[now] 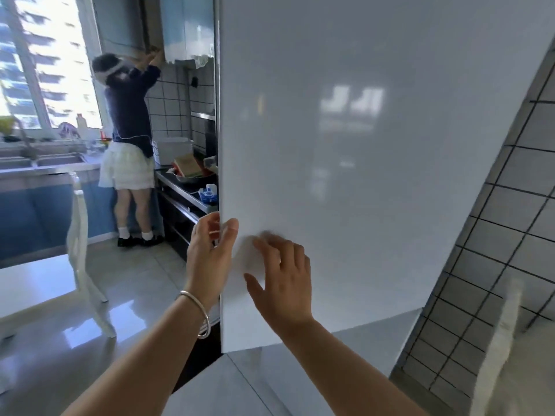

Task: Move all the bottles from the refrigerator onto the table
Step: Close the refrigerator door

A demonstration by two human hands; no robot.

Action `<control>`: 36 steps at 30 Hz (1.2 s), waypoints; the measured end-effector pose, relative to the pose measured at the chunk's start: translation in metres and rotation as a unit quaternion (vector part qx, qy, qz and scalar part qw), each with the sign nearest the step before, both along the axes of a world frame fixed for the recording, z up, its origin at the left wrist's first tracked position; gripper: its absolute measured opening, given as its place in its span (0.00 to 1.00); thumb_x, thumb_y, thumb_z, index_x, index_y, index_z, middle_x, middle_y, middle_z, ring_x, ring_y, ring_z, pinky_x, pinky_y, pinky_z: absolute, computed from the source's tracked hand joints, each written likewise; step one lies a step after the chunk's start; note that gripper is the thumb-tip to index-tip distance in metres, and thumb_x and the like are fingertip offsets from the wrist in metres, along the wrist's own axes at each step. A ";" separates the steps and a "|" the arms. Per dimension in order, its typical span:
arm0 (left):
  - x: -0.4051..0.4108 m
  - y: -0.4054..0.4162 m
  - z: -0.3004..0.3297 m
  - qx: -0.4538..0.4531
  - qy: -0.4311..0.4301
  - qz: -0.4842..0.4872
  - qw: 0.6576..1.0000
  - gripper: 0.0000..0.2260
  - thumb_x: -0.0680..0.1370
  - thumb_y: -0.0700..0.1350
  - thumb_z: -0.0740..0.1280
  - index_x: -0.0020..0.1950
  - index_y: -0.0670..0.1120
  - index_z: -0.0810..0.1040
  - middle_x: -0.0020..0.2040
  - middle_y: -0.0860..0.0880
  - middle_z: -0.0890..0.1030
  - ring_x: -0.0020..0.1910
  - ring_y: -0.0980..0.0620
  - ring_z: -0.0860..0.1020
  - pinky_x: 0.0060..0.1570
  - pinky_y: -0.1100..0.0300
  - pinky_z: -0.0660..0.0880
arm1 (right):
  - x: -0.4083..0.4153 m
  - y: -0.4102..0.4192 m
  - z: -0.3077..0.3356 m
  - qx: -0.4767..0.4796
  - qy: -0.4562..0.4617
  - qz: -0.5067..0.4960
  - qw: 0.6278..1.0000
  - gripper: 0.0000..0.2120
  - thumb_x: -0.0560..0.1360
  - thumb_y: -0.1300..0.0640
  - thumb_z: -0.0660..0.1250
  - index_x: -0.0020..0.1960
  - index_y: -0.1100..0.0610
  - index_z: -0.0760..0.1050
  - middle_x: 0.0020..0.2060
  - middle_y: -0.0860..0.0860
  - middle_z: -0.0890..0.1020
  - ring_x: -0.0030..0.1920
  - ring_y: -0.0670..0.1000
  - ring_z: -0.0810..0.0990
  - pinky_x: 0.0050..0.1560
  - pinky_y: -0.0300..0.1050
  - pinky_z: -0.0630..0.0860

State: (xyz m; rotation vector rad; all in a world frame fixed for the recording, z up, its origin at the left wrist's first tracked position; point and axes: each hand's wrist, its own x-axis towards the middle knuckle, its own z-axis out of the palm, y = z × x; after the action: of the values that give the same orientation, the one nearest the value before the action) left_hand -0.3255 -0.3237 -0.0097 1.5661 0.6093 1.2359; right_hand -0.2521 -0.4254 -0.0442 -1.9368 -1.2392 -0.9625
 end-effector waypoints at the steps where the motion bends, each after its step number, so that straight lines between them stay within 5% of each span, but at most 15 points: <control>1: 0.008 0.015 0.001 -0.008 0.000 -0.009 1.000 0.27 0.65 0.67 0.63 0.57 0.51 0.74 0.54 0.45 0.78 0.49 0.50 0.77 0.52 0.52 0.75 | 0.010 0.014 0.001 0.003 -0.028 -0.011 1.000 0.28 0.64 0.49 0.73 0.61 0.52 0.70 0.56 0.53 0.79 0.52 0.54 0.75 0.51 0.46 0.75; 6: 0.053 0.080 0.006 -0.033 -0.003 -0.073 0.997 0.33 0.65 0.66 0.64 0.61 0.45 0.73 0.53 0.43 0.78 0.48 0.50 0.76 0.55 0.48 0.74 | 0.062 0.071 0.008 0.026 -0.132 -0.038 0.990 0.26 0.66 0.52 0.71 0.62 0.54 0.69 0.61 0.56 0.73 0.62 0.56 0.69 0.65 0.53 0.67; 10: 0.092 0.130 0.003 -0.049 0.000 -0.132 0.990 0.37 0.64 0.69 0.66 0.62 0.45 0.72 0.54 0.41 0.78 0.50 0.45 0.77 0.55 0.48 0.75 | 0.099 0.107 0.015 -0.037 -0.169 -0.099 0.980 0.35 0.66 0.48 0.74 0.68 0.53 0.64 0.69 0.56 0.63 0.71 0.58 0.61 0.72 0.62 0.58; 15: 0.150 0.183 0.007 -0.033 -0.014 -0.228 0.973 0.11 0.79 0.47 0.63 0.57 0.43 0.72 0.43 0.49 0.76 0.43 0.53 0.75 0.40 0.66 0.74 | 0.141 0.150 0.019 -0.072 -0.157 -0.220 0.960 0.44 0.63 0.43 0.75 0.72 0.52 0.59 0.73 0.56 0.57 0.74 0.57 0.50 0.70 0.69 0.52; 19: 0.208 0.226 0.007 -0.028 -0.001 -0.297 0.955 0.01 0.79 0.47 0.64 0.49 0.51 0.73 0.43 0.50 0.78 0.44 0.52 0.76 0.47 0.55 0.74 | 0.173 0.181 0.017 -0.095 -0.092 -0.332 0.934 0.49 0.61 0.38 0.74 0.74 0.51 0.55 0.75 0.54 0.47 0.75 0.55 0.44 0.66 0.72 0.51; 27: 0.301 0.273 0.008 0.003 0.049 -0.352 0.935 0.03 0.79 0.48 0.63 0.49 0.50 0.71 0.44 0.50 0.78 0.45 0.50 0.76 0.50 0.52 0.74 | 0.236 0.227 0.015 -0.113 -0.026 -0.451 0.885 0.52 0.62 0.39 0.73 0.76 0.51 0.48 0.76 0.55 0.39 0.76 0.55 0.38 0.66 0.73 0.52; 31: 0.340 0.281 0.004 -0.002 0.051 -0.371 0.927 0.03 0.79 0.50 0.63 0.48 0.52 0.71 0.48 0.46 0.80 0.48 0.47 0.79 0.54 0.45 0.74 | 0.259 0.235 0.015 -0.119 -0.034 -0.473 0.873 0.51 0.62 0.42 0.75 0.76 0.51 0.53 0.77 0.54 0.48 0.76 0.57 0.47 0.65 0.73 0.52; 36: 0.374 0.284 0.005 -0.001 0.048 -0.378 0.925 0.07 0.79 0.52 0.62 0.53 0.50 0.71 0.48 0.49 0.78 0.50 0.47 0.78 0.55 0.46 0.74 | 0.286 0.240 0.015 -0.120 -0.023 -0.481 0.868 0.50 0.62 0.46 0.76 0.76 0.50 0.52 0.76 0.54 0.51 0.76 0.54 0.35 0.65 0.74 0.52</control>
State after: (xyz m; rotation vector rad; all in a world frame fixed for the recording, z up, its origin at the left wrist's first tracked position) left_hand 0.0486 -0.0395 -0.0048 1.6351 0.0293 0.5726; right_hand 0.0336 -0.1857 -0.0291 -2.8112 -0.3338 -1.3551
